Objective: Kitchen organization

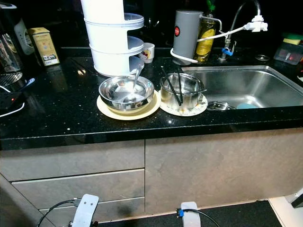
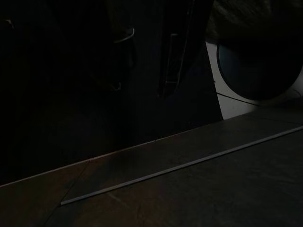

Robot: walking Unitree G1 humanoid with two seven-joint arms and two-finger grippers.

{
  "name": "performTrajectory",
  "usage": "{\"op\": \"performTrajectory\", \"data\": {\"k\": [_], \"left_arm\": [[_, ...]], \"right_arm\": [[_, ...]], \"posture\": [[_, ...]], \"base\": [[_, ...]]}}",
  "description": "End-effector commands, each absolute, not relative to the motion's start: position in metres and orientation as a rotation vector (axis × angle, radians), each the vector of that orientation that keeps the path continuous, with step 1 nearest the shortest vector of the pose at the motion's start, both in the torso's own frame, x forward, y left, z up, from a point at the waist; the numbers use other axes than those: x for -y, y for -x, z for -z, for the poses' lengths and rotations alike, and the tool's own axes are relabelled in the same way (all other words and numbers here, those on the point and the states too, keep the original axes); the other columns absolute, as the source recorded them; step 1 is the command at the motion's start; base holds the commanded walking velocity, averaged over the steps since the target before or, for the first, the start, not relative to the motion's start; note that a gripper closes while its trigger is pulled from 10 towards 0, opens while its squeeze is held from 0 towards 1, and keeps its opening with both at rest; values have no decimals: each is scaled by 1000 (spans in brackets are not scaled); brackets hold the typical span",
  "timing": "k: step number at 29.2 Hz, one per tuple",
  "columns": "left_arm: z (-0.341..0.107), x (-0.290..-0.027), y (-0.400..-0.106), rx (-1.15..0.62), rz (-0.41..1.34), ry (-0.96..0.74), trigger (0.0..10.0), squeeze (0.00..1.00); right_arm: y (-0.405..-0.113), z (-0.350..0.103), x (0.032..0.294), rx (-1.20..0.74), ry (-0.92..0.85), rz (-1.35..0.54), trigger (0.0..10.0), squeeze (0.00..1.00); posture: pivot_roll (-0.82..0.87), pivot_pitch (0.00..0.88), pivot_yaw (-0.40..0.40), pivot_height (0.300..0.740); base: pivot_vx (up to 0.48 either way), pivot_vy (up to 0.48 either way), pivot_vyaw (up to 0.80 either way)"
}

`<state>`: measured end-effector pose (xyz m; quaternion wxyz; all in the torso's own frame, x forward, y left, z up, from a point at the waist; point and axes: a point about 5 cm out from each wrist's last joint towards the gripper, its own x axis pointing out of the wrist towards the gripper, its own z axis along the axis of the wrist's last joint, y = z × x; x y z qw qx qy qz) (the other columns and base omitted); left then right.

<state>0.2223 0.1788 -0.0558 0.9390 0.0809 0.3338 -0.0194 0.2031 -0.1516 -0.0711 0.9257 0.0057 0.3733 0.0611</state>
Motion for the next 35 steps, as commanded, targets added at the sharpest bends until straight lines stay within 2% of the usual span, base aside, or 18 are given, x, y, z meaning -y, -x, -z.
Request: {"op": "performTrajectory", "data": {"k": [1,35], "left_arm": [[60,-180,-216,-700,36,-167,10000,0],[61,-184,-211,-697,9,-175,10000,0]], "right_arm": [[-196,76,153,-801,-12,-119,10000,0],[-194,77,150,-812,-8,-138,10000,0]], "posture": [[-36,46,-44,740],[-21,86,-61,740]], "base": [[0,0,0],[0,0,0]]}}
